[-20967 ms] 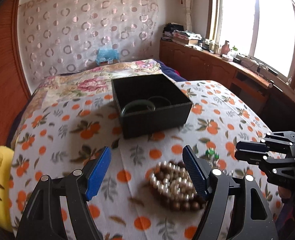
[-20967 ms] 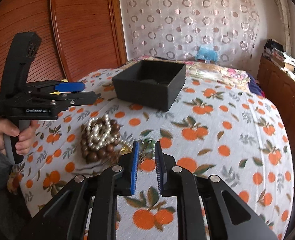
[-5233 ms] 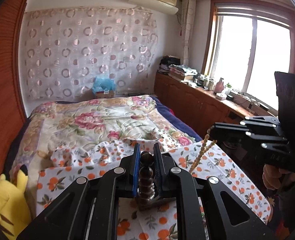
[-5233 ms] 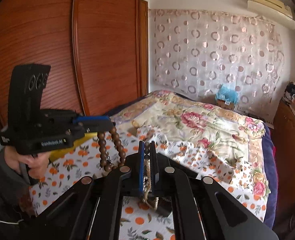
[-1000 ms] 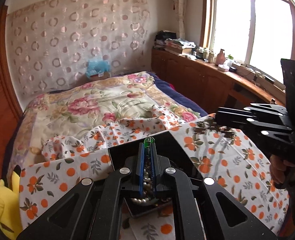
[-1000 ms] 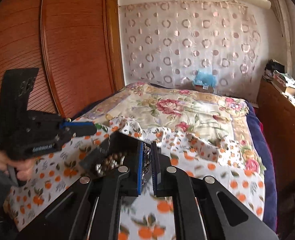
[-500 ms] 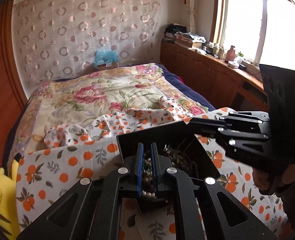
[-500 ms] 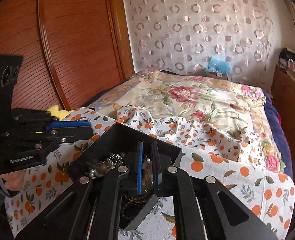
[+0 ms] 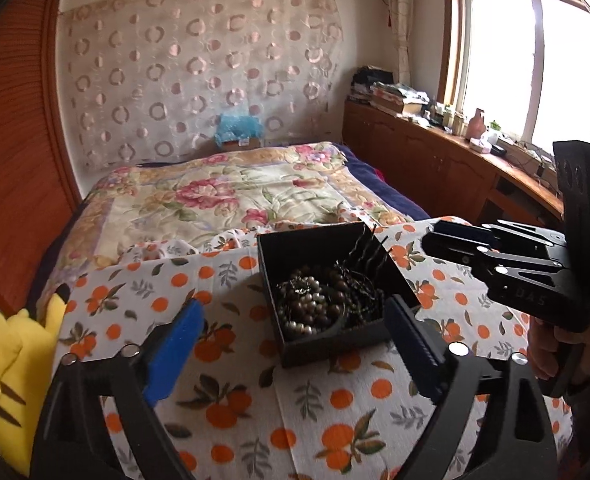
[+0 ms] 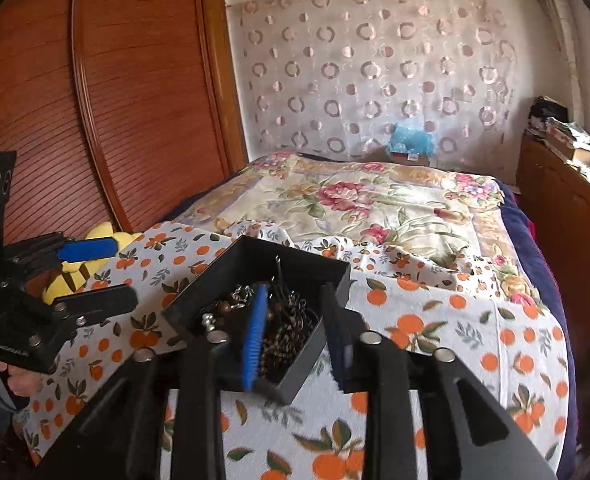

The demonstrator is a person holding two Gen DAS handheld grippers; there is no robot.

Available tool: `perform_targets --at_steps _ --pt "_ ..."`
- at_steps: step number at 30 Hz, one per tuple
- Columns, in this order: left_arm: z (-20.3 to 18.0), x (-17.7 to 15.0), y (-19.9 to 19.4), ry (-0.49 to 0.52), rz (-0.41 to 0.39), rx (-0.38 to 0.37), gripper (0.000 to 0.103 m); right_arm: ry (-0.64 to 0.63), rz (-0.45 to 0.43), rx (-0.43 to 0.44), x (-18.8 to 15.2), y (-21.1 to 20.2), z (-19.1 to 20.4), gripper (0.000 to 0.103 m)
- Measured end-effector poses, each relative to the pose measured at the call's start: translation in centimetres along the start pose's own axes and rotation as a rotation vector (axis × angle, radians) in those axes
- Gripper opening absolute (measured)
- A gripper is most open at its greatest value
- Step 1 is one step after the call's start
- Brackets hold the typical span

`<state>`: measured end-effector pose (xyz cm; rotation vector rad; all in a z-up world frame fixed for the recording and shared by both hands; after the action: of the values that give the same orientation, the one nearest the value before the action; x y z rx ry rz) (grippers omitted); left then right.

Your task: Organize jewelry

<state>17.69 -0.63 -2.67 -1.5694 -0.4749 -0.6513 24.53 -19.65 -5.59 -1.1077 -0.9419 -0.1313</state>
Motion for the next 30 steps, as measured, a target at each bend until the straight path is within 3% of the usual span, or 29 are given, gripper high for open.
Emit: perform_targets --at_steps 2,7,12,18,30 --pt "0.1 -0.6 -0.6 -0.011 -0.005 0.016 0.095 0.019 -0.007 -0.008 -0.7 -0.7 0.0 0.033" --pt "0.1 -2.1 -2.0 -0.034 -0.019 0.053 0.095 0.049 -0.022 -0.047 -2.6 -2.4 0.7 0.049" --pt "0.2 -3.4 -3.7 -0.061 -0.047 0.080 0.095 0.070 -0.053 -0.097 -4.0 -4.4 1.8 0.076" --pt "-0.6 -4.9 -5.4 -0.067 -0.069 0.109 0.095 0.089 -0.111 -0.135 -5.9 -7.5 3.1 0.100" --pt "-1.4 -6.5 -7.7 -0.058 -0.115 0.135 0.095 0.124 -0.161 -0.193 -7.6 -9.5 4.1 0.101"
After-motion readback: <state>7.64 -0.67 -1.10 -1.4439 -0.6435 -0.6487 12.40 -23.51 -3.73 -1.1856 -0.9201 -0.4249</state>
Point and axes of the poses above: each gripper's, at about its wrist camera, not at the fingertips, and y roughly the way its jaws point, z to its left, x to its top, the point moved 3 cm from there along y, roughly the way its jaws point, and after that the axes turned 12 degrees about z, right-handed, at the moved point
